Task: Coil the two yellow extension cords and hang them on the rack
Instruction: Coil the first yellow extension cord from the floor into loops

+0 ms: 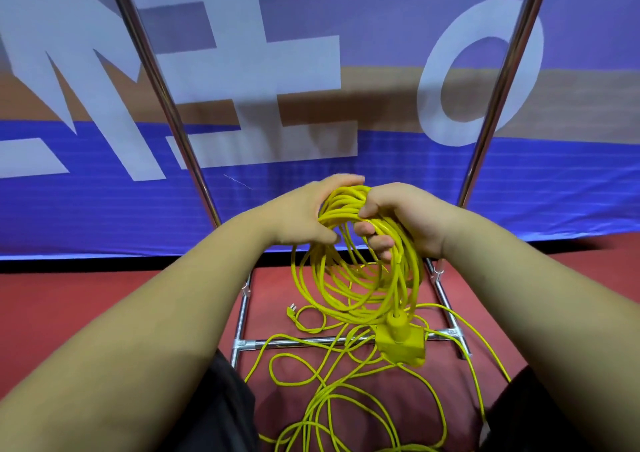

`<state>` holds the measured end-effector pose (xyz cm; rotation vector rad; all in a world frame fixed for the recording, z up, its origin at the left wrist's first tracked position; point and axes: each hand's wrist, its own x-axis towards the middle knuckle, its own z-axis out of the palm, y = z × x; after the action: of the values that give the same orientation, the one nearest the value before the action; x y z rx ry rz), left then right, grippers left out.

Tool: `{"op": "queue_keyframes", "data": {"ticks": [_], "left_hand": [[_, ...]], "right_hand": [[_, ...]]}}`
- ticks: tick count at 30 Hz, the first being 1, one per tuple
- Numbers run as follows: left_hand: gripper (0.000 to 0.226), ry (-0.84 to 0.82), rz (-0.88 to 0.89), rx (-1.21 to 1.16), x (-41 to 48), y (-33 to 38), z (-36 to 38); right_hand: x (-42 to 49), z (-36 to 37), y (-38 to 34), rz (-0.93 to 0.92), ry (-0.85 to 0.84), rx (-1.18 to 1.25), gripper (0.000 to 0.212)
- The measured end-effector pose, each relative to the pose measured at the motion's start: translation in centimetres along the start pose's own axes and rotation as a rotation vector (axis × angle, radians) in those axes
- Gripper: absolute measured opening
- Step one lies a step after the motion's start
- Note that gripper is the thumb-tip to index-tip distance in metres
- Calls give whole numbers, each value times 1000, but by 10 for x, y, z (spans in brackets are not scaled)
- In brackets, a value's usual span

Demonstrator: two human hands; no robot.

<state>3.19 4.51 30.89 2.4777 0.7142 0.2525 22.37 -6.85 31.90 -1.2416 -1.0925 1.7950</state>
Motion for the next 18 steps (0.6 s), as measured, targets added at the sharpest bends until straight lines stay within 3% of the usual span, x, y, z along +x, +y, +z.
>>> {"op": "queue_keyframes", "data": {"ticks": [3, 5, 12, 15, 18], "left_hand": [[40, 39, -31, -94, 2, 4, 3], [24, 124, -49, -179, 5, 13, 5], [2, 327, -198, -437, 9, 33, -11], [12, 426, -300, -569, 9, 34, -17], [7, 550, -393, -736, 10, 30, -24]], "right_hand": [[-5, -3, -3, 2, 21, 17, 16], [-8, -3, -8, -23, 27, 39, 17], [-12, -7, -20, -269, 11, 172, 30], [-9, -15, -15, -379, 145, 15, 32], [-7, -18, -8, -406, 315, -195, 63]]}}
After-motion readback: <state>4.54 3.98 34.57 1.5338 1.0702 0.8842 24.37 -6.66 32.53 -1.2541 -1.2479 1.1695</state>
